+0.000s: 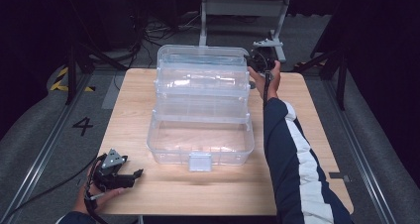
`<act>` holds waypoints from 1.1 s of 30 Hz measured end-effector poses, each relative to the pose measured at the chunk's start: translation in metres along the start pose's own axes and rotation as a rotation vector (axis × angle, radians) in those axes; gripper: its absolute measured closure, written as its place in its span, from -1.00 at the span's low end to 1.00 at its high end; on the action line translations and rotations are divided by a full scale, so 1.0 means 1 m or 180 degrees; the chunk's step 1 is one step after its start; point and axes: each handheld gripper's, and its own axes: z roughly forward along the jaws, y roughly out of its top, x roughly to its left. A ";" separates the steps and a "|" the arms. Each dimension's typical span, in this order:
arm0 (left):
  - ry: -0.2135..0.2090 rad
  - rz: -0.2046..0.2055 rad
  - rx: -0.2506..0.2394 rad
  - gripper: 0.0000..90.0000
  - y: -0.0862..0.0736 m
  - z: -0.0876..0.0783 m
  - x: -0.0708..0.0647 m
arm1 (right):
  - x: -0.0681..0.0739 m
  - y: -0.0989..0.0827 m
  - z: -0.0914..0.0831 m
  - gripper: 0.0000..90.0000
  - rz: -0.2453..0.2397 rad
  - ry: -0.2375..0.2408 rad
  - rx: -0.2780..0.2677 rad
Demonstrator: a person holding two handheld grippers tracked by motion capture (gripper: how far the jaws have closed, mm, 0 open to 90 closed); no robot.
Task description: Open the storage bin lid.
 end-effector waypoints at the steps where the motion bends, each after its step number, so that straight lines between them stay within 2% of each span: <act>1: 0.0000 0.0000 0.0000 -0.51 0.000 0.000 0.000 | 0.000 0.000 0.000 0.80 0.0000 0.0000 0.0000; 11: 0.0008 -0.0004 -0.0008 -0.51 0.000 0.000 0.000 | -0.001 0.000 0.004 0.79 -0.0027 0.0000 0.0103; 33: 0.0017 -0.0005 -0.0022 -0.51 0.000 0.000 0.000 | -0.002 -0.004 0.010 0.77 0.0060 0.0013 0.0178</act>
